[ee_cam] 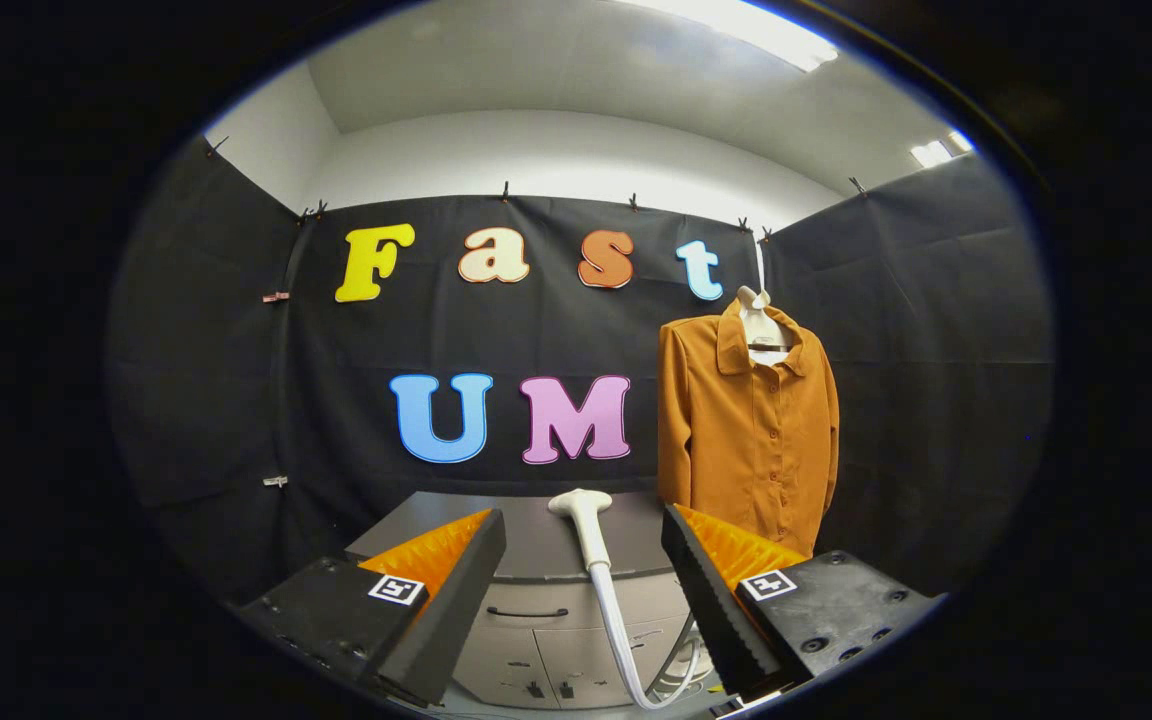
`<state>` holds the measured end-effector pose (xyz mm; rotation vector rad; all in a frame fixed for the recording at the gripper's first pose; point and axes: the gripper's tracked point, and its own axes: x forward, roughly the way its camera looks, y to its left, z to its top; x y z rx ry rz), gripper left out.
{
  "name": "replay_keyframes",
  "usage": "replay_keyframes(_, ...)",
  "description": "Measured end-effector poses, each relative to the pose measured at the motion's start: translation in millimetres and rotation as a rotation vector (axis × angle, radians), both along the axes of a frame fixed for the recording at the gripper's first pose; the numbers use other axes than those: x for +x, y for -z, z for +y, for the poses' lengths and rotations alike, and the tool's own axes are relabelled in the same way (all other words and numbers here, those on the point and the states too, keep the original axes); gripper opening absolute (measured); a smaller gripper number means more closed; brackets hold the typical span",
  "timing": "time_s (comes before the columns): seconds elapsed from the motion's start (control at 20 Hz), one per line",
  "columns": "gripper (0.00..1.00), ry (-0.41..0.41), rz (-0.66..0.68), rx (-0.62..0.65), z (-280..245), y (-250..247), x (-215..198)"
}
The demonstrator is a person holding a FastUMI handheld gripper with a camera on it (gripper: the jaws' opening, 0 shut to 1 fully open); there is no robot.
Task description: Iron the clothes twice with a garment steamer, once on the left side and once on the right side.
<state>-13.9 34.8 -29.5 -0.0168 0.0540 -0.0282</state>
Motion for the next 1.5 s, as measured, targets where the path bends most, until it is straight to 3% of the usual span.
replay_keyframes(0.3, 0.99, 0.017, 0.06, -0.006, 7, 27, 4)
replay_keyframes(0.55, 0.99, 0.006, 0.085, -0.002, 5, 40, 35)
replay_keyframes(0.9, 0.99, -0.057, 0.142, -0.005, -3, 73, 126)
replay_keyframes(1.5, 0.99, -0.087, 0.382, 0.011, -32, 174, 252)
